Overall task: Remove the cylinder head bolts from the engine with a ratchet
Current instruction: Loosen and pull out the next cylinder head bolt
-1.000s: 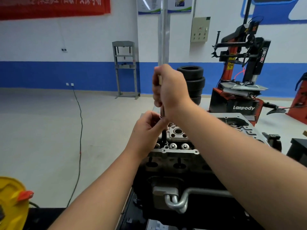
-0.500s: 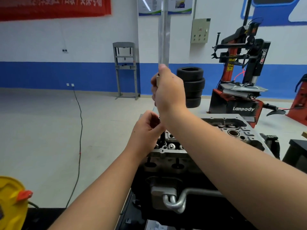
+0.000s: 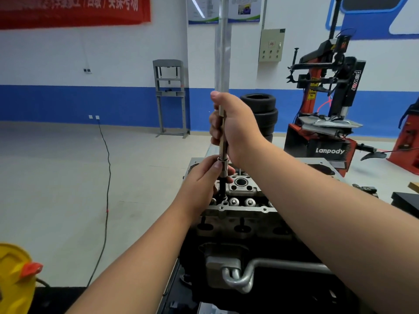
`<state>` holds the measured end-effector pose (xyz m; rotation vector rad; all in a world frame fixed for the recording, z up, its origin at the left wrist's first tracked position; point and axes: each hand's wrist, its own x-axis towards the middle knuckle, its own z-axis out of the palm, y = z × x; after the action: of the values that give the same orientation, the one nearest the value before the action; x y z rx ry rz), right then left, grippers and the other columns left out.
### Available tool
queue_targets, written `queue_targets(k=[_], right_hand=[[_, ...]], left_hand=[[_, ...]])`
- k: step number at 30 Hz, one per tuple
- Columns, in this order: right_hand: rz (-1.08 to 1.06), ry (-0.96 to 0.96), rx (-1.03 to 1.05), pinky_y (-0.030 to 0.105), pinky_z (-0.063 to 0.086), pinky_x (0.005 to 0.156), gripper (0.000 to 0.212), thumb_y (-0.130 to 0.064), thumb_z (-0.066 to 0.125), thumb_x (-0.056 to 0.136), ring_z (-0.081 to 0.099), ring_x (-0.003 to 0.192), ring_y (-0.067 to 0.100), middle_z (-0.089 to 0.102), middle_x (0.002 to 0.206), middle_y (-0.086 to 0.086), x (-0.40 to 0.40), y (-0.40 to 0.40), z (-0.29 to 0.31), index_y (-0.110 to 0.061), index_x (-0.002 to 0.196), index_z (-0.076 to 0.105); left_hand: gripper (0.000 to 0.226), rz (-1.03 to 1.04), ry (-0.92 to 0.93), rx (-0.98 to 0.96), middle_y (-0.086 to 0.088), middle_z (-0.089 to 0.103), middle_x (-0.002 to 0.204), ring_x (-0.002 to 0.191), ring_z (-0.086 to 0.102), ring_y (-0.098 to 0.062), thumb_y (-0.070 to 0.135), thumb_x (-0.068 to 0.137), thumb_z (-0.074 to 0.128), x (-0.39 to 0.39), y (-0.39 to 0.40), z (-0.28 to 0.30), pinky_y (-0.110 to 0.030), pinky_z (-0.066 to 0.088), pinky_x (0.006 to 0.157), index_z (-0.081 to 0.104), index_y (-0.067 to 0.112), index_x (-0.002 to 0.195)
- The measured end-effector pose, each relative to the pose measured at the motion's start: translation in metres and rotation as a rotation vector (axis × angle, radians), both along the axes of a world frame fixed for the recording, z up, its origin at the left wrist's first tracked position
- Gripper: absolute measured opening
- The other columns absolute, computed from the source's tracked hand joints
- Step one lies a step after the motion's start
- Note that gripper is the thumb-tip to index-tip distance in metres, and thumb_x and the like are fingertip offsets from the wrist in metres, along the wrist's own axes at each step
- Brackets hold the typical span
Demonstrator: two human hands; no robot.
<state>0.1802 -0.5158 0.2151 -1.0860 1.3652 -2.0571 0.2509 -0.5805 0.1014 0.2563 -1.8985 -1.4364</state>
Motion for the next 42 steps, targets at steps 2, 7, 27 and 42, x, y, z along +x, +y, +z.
queue_targets(k=[2,7,27,42], right_hand=[[0.005,-0.011,-0.014,0.030,0.027,0.051,0.026,-0.034,0.055,0.097,0.030,0.046,0.015,0.041,0.053,-0.003,-0.002,0.001,-0.001,-0.017,0.080,0.045],[-0.025,0.007,0.031,0.033,0.038,0.058,0.037,-0.044,0.053,0.098,0.042,0.051,0.016,0.051,0.056,-0.002,0.000,0.003,-0.003,-0.015,0.077,0.057],[-0.014,0.036,0.094,0.031,0.039,0.054,0.040,-0.051,0.054,0.096,0.041,0.050,0.017,0.048,0.055,0.001,0.000,0.010,-0.004,-0.014,0.081,0.054],[-0.155,0.254,0.166,0.040,0.053,0.066,0.039,-0.050,0.055,0.098,0.055,0.057,0.020,0.057,0.068,0.004,-0.006,0.010,0.007,-0.011,0.093,0.058]], left_hand=[[0.028,0.017,-0.012,-0.033,0.013,0.076,0.101,0.090,0.074,-0.008,0.045,0.096,0.043,0.000,0.000,0.000,-0.026,0.045,0.068,0.066,0.037,0.111],[0.012,0.068,0.034,-0.026,0.008,0.075,0.088,0.079,0.069,-0.002,0.039,0.101,0.058,-0.001,-0.004,-0.003,-0.012,0.046,0.058,0.064,0.028,0.101],[0.007,0.080,0.054,-0.013,0.004,0.072,0.081,0.073,0.065,-0.005,0.046,0.089,0.067,-0.005,-0.004,-0.002,-0.017,0.048,0.062,0.067,0.042,0.084],[0.006,0.059,0.013,-0.082,0.013,0.073,0.088,0.076,0.065,-0.001,0.049,0.092,0.056,-0.003,-0.004,-0.005,-0.022,0.050,0.065,0.062,0.046,0.093]])
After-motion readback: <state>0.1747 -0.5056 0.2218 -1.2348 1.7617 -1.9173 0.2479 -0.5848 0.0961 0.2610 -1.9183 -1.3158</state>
